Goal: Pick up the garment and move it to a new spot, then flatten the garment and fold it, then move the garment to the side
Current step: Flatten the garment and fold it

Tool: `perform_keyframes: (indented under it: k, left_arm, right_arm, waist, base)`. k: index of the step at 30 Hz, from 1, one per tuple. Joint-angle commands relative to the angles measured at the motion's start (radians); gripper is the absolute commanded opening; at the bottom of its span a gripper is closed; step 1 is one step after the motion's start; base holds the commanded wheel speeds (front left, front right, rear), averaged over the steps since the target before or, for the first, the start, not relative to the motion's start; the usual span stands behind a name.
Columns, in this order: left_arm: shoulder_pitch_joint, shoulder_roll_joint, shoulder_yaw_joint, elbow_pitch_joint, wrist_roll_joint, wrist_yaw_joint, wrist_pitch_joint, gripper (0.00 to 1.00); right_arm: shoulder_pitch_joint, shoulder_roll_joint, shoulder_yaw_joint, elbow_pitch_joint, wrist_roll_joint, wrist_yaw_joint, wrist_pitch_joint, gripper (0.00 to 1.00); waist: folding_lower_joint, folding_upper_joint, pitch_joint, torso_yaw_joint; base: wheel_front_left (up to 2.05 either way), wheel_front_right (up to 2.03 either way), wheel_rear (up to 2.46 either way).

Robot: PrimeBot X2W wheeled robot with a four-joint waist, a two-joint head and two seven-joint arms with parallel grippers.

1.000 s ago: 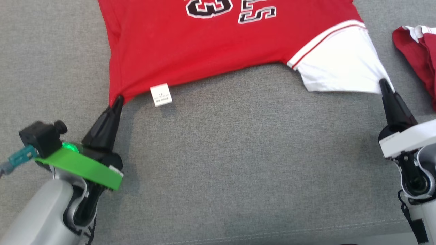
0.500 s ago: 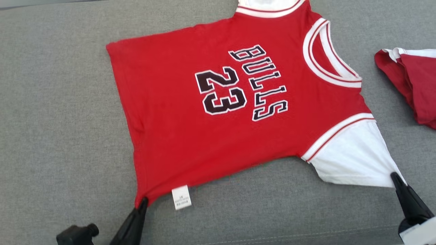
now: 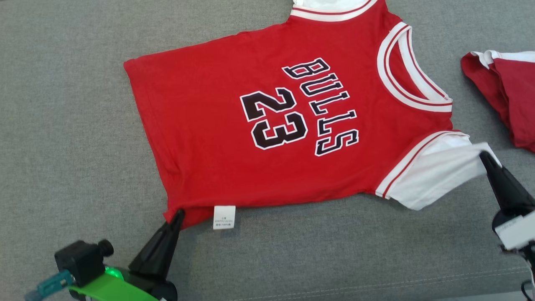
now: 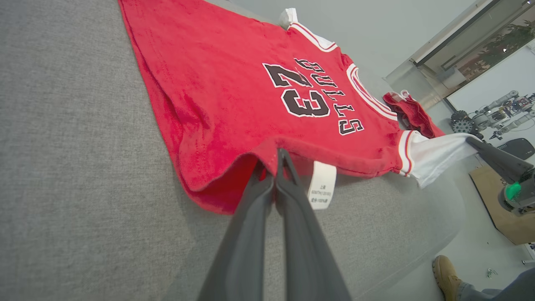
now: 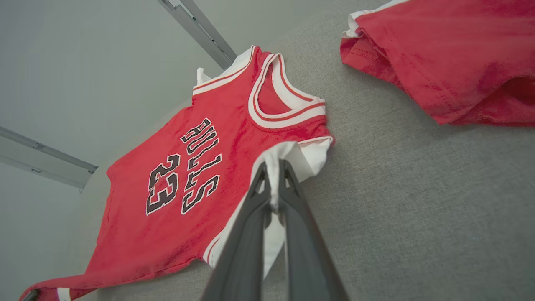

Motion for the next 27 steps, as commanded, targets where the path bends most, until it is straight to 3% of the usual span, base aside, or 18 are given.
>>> perform_keyframes:
  k: [1, 8, 19, 20, 21, 22, 23, 24, 27]
  left_arm:
    - [-0.045, 0.017, 0.019, -0.013, -0.026, 0.011, 0.037, 0.0]
    - [-0.194, 0.018, 0.033, 0.029, -0.099, 0.013, 0.17, 0.0]
    - [-0.461, -0.105, 0.004, 0.359, -0.108, 0.016, 0.241, 0.0]
    - [-0.473, -0.114, 0.002, 0.387, -0.105, 0.02, 0.24, 0.0]
    - [-0.483, -0.122, 0.002, 0.407, -0.103, 0.026, 0.236, 0.04]
    - [-0.492, -0.129, 0.004, 0.423, -0.1, 0.035, 0.229, 0.33]
    - [-0.496, -0.132, 0.003, 0.436, -0.096, 0.038, 0.226, 0.93]
    - [-0.494, -0.134, 0.002, 0.444, -0.092, 0.046, 0.224, 1.0]
    - [-0.453, -0.114, -0.001, 0.427, -0.075, 0.062, 0.212, 1.0]
  right_arm:
    - [-0.099, -0.01, 0.014, 0.043, -0.021, 0.0, 0.033, 0.0]
    - [-0.386, -0.021, 0.055, 0.235, -0.089, 0.0, 0.132, 0.0]
    - [-0.726, -0.048, 0.148, 0.51, -0.262, 0.0, 0.148, 0.0]
    - [-0.743, -0.048, 0.164, 0.525, -0.274, 0.0, 0.133, 0.27]
    - [-0.754, -0.047, 0.177, 0.539, -0.286, 0.0, 0.117, 0.95]
    - [-0.763, -0.046, 0.186, 0.552, -0.294, 0.0, 0.102, 1.0]
    - [-0.77, -0.046, 0.194, 0.561, -0.294, 0.0, 0.09, 1.0]
    - [-0.774, -0.048, 0.202, 0.564, -0.29, 0.0, 0.075, 1.0]
    - [-0.749, -0.076, 0.238, 0.541, -0.283, 0.0, 0.039, 1.0]
  waist:
    - [0.0001, 0.0, -0.006, 0.0]
    - [0.0001, 0.0, 0.017, 0.029]
    - [0.0001, 0.0, 0.095, 0.083]
    - [0.0001, 0.0, 0.097, 0.084]
    - [0.0001, 0.0, 0.099, 0.085]
    - [0.0001, 0.0, 0.1, 0.084]
    - [0.0001, 0.0, 0.1, 0.084]
    - [0.0001, 0.0, 0.099, 0.083]
    - [0.0001, 0.0, 0.08, 0.069]
  base:
    - [0.0, 0.0, 0.0]
    - [0.0, 0.0, 0.0]
    - [0.0, 0.0, 0.0]
    - [0.0, 0.0, 0.0]
    - [0.0, 0.0, 0.0]
    - [0.0, 0.0, 0.0]
    - [0.0, 0.0, 0.0]
    - [0.0, 0.0, 0.0]
    - [0.0, 0.0, 0.0]
